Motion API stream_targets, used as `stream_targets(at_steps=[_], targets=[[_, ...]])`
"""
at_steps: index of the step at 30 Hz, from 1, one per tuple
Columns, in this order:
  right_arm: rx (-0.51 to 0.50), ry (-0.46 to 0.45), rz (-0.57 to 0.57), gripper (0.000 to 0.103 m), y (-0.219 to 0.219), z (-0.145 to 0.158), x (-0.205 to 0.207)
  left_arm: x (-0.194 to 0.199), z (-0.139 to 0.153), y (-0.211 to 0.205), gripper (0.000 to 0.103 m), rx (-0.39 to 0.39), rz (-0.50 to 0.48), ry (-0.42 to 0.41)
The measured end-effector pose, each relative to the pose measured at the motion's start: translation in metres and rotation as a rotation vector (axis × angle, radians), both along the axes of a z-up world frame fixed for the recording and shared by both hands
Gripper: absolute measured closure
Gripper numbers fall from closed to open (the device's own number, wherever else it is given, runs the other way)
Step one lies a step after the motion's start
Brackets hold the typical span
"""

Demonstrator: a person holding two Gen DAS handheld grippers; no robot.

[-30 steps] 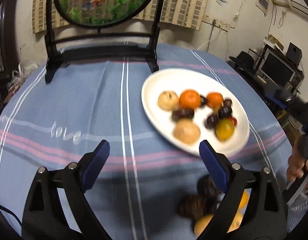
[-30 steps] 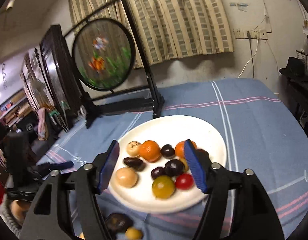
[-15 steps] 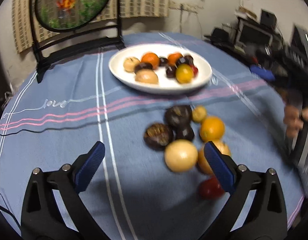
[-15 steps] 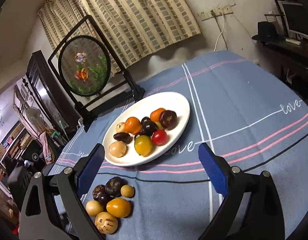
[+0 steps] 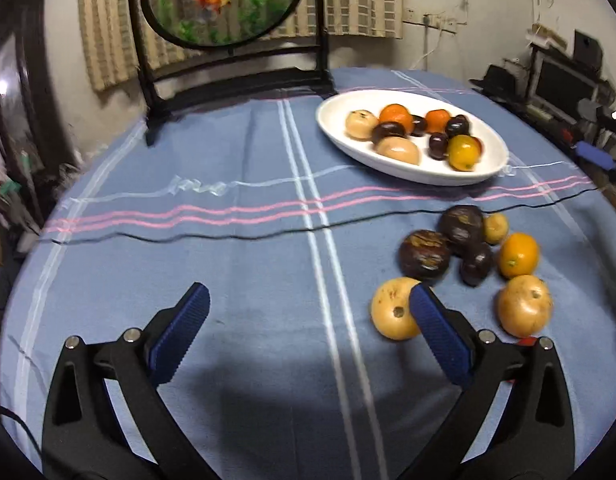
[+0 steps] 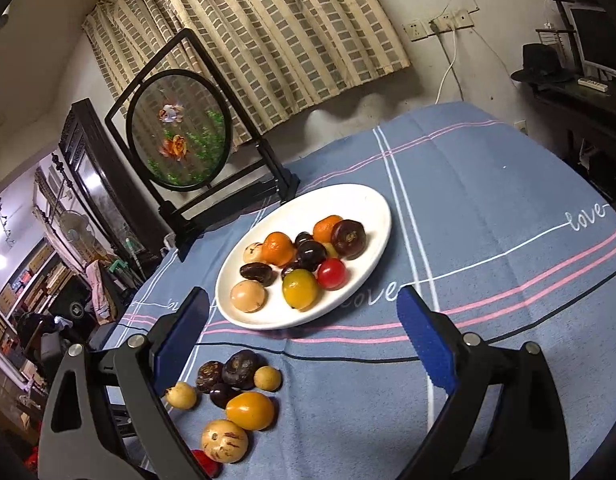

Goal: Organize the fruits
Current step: 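Grasp a pale yellow round fruit from the pile with the left tool and lift it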

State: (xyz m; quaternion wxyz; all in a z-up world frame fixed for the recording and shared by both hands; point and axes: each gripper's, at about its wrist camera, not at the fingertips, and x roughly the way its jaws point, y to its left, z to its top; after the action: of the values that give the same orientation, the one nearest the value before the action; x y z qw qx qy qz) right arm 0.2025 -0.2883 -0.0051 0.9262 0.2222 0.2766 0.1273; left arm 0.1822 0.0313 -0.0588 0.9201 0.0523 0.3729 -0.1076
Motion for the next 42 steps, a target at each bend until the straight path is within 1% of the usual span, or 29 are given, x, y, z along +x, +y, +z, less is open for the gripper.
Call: stream_targets(at_steps=[3, 7, 9, 15, 17, 20, 22, 24, 25, 26, 27, 28, 29, 32, 33, 34, 35, 37, 38, 39, 41, 42], targets=[[-0.001, -0.002, 0.006, 0.008, 0.002, 0.001, -0.001, -0.002, -0.002, -0.011, 0.002, -0.005, -0.063, 0.009], [0.003, 0.012, 0.003, 0.008, 0.0, -0.001, 0.001, -0.002, -0.005, -0.021, 0.002, -0.015, -0.118, 0.031], [0.004, 0.015, 0.005, 0.008, 0.001, -0.002, 0.001, -0.006, -0.004, -0.029, 0.002, -0.006, -0.147, 0.027], [0.0, 0.023, -0.002, 0.008, 0.001, -0.002, 0.002, -0.008, -0.008, -0.048, 0.004, 0.019, -0.189, 0.029], [0.001, 0.024, -0.001, 0.008, 0.001, -0.002, 0.002, -0.008, -0.008, -0.047, 0.014, 0.011, -0.196, 0.036], [0.003, 0.027, 0.004, 0.008, 0.001, -0.002, 0.002, -0.005, -0.011, -0.046, 0.024, -0.017, -0.204, 0.061], [0.004, 0.025, 0.015, 0.008, 0.003, -0.003, 0.002, -0.005, -0.012, -0.046, 0.028, -0.029, -0.214, 0.074], [0.002, 0.023, 0.025, 0.008, 0.005, -0.003, 0.002, -0.006, -0.012, -0.047, 0.029, -0.034, -0.225, 0.078], [0.001, 0.022, 0.03, 0.008, 0.006, -0.003, 0.002, -0.006, -0.012, -0.047, 0.032, -0.035, -0.227, 0.081], [-0.001, 0.024, 0.035, 0.008, 0.008, -0.004, 0.002, -0.006, -0.014, -0.047, 0.037, -0.037, -0.231, 0.092], [-0.003, 0.029, 0.041, 0.008, 0.01, -0.006, 0.002, -0.004, -0.017, -0.048, 0.041, -0.044, -0.234, 0.113], [-0.009, 0.037, 0.051, 0.008, 0.013, -0.007, 0.003, -0.002, -0.02, -0.048, 0.049, -0.048, -0.233, 0.134], [-0.015, 0.043, 0.059, 0.008, 0.015, -0.009, 0.003, -0.001, -0.022, -0.048, 0.052, -0.049, -0.231, 0.147], [-0.045, 0.059, 0.089, 0.008, 0.024, -0.013, 0.002, -0.001, -0.022, -0.045, 0.055, -0.059, -0.222, 0.148], [-0.056, 0.063, 0.098, 0.008, 0.026, -0.014, 0.002, -0.001, -0.022, -0.044, 0.057, -0.059, -0.217, 0.145], [-0.078, 0.072, 0.108, 0.008, 0.031, -0.016, 0.002, -0.001, -0.021, -0.043, 0.064, -0.058, -0.21, 0.141], [-0.104, 0.084, 0.121, 0.008, 0.036, -0.019, 0.001, -0.002, -0.02, -0.041, 0.064, -0.063, -0.206, 0.139], [-0.153, 0.113, 0.161, 0.02, 0.048, -0.027, 0.0, -0.002, -0.019, -0.038, 0.064, -0.065, -0.189, 0.129], [-0.171, 0.126, 0.18, 0.028, 0.054, -0.03, 0.0, -0.001, -0.019, -0.037, 0.064, -0.064, -0.183, 0.126], [-0.186, 0.142, 0.202, 0.033, 0.06, -0.034, 0.001, -0.001, -0.018, -0.037, 0.064, -0.053, -0.173, 0.12], [-0.213, 0.167, 0.236, 0.039, 0.069, -0.041, 0.001, -0.001, -0.019, -0.038, 0.064, -0.033, -0.165, 0.117], [-0.223, 0.173, 0.247, 0.039, 0.073, -0.043, 0.001, -0.001, -0.02, -0.038, 0.064, -0.031, -0.166, 0.119]])
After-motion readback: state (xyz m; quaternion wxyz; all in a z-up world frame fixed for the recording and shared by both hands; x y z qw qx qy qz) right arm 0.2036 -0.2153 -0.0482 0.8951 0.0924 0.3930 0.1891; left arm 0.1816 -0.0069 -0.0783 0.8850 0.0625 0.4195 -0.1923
